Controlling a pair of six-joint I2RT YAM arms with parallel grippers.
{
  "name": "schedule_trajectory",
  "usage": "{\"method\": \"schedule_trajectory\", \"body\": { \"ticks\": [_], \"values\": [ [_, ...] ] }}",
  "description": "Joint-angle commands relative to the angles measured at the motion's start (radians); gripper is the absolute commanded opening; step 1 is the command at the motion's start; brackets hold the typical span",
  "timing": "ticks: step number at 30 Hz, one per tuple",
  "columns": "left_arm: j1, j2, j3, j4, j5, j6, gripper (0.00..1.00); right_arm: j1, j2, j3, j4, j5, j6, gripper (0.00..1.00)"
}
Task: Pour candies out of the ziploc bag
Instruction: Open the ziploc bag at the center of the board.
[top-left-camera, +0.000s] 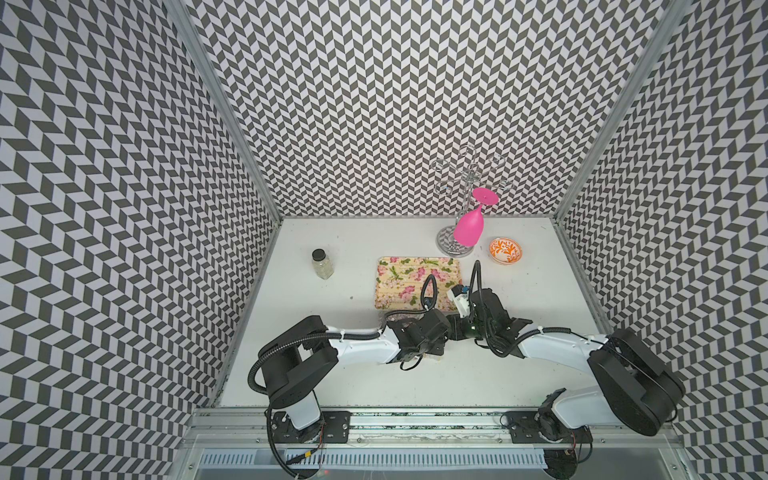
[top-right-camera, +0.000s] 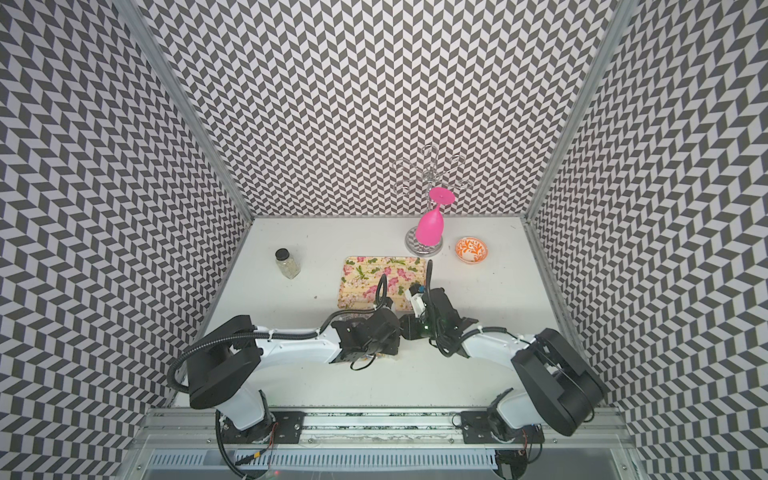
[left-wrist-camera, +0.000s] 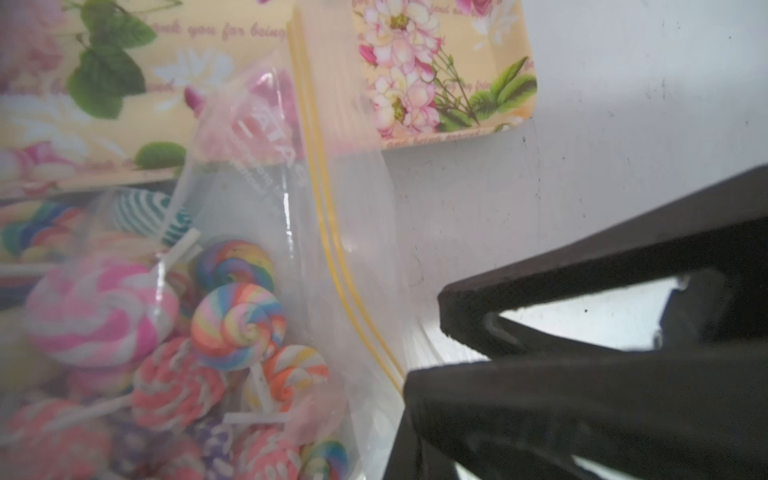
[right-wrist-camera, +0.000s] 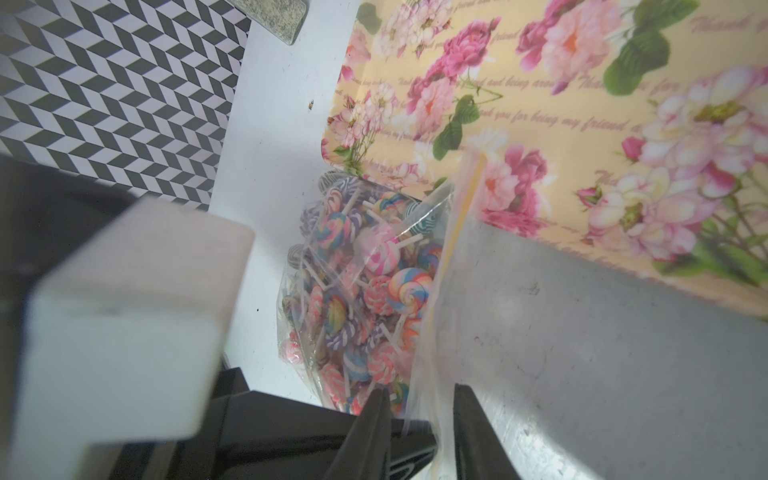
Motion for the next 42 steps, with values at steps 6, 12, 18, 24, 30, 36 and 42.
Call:
{"method": "schedule_trajectory", "body": {
  "ticks": [6, 12, 18, 24, 30, 36, 42],
  "values": [
    [-0.005, -0.022, -0.004, 0.013, -0.021, 0.004, 0.00, 0.004, 0.017, -0.047, 0.079, -0.011, 0.008, 0.28],
    [-0.006, -0.032, -0.006, 0.011, -0.021, 0.002, 0.00, 0.004, 0.032, -0.034, 0.084, -0.008, 0.006, 0.27],
    [-0.007, -0.036, -0.011, 0.014, -0.020, 0.001, 0.00, 0.004, 0.065, 0.002, 0.079, -0.004, -0.006, 0.26],
    [-0.006, -0.032, -0.012, 0.021, -0.011, 0.001, 0.00, 0.004, 0.091, 0.016, 0.084, 0.001, -0.008, 0.24],
    [-0.007, -0.038, -0.014, 0.018, -0.020, 0.001, 0.00, 0.004, 0.109, 0.020, 0.097, -0.013, -0.009, 0.12],
    [-0.007, -0.039, -0.013, 0.008, -0.037, -0.001, 0.00, 0.004, 0.112, 0.002, 0.111, -0.024, -0.009, 0.00],
    [-0.005, -0.044, -0.008, -0.025, -0.072, -0.016, 0.00, 0.004, 0.103, -0.033, 0.125, 0.022, 0.005, 0.00]
  ]
}}
